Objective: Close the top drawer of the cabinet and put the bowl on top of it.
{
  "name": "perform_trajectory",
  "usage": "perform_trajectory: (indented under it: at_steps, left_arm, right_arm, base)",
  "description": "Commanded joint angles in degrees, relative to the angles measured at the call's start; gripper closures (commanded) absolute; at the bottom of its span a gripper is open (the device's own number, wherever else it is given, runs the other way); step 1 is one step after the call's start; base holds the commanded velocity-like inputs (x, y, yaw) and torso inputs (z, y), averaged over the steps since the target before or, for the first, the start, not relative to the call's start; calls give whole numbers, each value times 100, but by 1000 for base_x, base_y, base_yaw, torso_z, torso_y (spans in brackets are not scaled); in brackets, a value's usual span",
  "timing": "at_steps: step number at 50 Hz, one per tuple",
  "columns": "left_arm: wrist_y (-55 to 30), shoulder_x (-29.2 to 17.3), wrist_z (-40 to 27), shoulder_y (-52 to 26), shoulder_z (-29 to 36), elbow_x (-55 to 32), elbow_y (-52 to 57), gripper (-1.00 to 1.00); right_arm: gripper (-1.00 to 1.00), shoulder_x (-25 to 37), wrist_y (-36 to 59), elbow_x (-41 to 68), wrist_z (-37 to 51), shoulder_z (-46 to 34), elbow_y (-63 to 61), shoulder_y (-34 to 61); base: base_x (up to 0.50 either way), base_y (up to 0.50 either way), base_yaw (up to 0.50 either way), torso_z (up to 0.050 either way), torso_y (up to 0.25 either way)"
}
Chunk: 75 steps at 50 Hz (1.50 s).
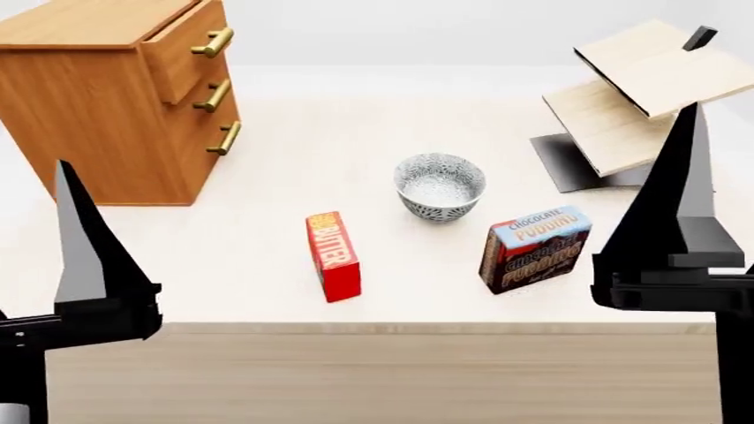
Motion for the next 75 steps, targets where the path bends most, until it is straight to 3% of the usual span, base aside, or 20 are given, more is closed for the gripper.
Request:
perform_trajectory:
  at_steps: [1, 59, 75]
  left_arm:
    - [19, -73, -22, 33, -37, -55, 129, -100]
    - [-64, -276, -193, -176, 179, -74, -46, -100]
    - [-30, -319, -231, -169, 212, -83, -69, -100]
  right_arm:
    - [-100, 410, -226, 62, 341, -281, -97, 35]
    - [-100, 885, -505, 180, 795, -813, -4, 376]
    - [-100, 904, -698, 100, 697, -869, 122, 238]
  base:
    - [0, 500, 0, 0, 0]
    - [0, 500, 0, 0, 0]
    - [0, 10, 0, 0, 0]
